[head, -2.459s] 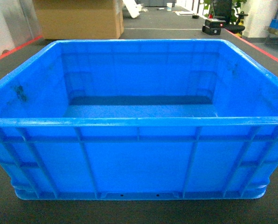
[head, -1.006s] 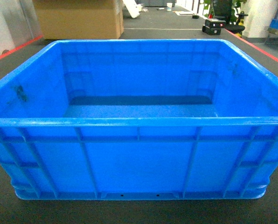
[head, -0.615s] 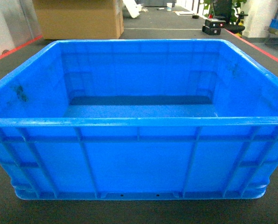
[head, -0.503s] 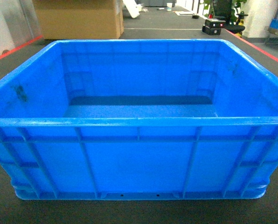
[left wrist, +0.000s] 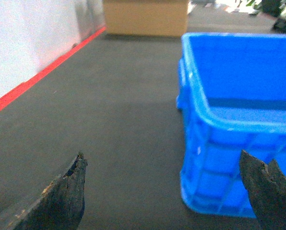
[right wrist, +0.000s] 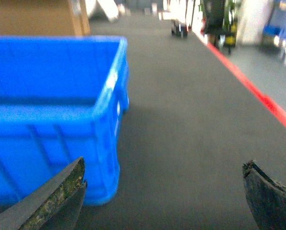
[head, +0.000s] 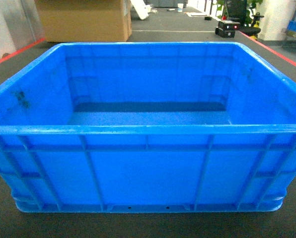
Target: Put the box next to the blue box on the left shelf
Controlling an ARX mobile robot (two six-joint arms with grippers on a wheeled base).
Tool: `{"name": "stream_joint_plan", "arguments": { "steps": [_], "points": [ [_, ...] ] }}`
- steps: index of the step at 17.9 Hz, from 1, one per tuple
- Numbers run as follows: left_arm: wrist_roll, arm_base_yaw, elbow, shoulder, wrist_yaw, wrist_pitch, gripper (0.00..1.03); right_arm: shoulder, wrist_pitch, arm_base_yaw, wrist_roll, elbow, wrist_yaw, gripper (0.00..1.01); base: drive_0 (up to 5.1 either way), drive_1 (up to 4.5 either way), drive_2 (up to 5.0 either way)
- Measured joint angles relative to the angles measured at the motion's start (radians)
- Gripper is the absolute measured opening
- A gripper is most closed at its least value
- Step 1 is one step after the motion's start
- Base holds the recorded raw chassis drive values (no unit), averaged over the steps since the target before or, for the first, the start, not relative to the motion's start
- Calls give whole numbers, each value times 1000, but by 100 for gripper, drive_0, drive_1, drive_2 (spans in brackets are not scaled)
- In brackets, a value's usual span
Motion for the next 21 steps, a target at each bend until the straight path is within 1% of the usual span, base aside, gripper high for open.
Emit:
{"name": "stream_joint_plan", "arguments": {
  "steps": [1,2,3,4,5,6,7,8,9,10,11,13,15,17,19,21],
  "points": [
    [0,-57,4,40,-126,16,98,71,-42,18,8,19,3,98,0,0,0],
    [-2,-69,4,61,-203,45,98,90,-32,38,21,19,23,98,0,0,0],
    [-2,-76,6,111,-228,108,98,116,11,63,34,30,37,98,0,0,0],
    [0,-85,16,185,-218,172,98,157,47,74,48,48,39,98,0,0,0],
    [0,-82,36,252,-206,229,98,222,100,73,52,74,42,98,0,0,0],
    [7,-74,102,376,-210,317,98,345,177,73,53,122,55,98,0,0,0],
    [-1,-56,185,485,-193,337,98,450,222,77,56,173,57,98,0,0,0],
    [-7,-45,236,573,-177,373,98,565,253,103,54,233,63,98,0,0,0],
    [-34,-16,307,705,-126,391,98,706,294,132,44,304,77,98,0,0,0],
    [-67,13,381,844,-88,405,98,849,282,139,43,394,99,98,0,0,0],
    [-93,34,430,926,-60,382,98,927,268,141,41,446,130,98,0,0,0],
    [-119,58,528,1091,-39,371,98,1084,212,146,45,567,138,98,0,0,0],
    [-125,63,626,1221,-31,354,98,1218,189,152,53,681,131,98,0,0,0],
    [-126,61,708,1322,-12,328,98,1339,174,151,74,778,116,98,0,0,0],
    [-128,46,761,1391,8,280,98,1456,159,150,108,837,100,98,0,0,0],
    [-132,24,781,1442,24,267,98,1543,154,151,150,849,84,98,0,0,0]
  ]
}}
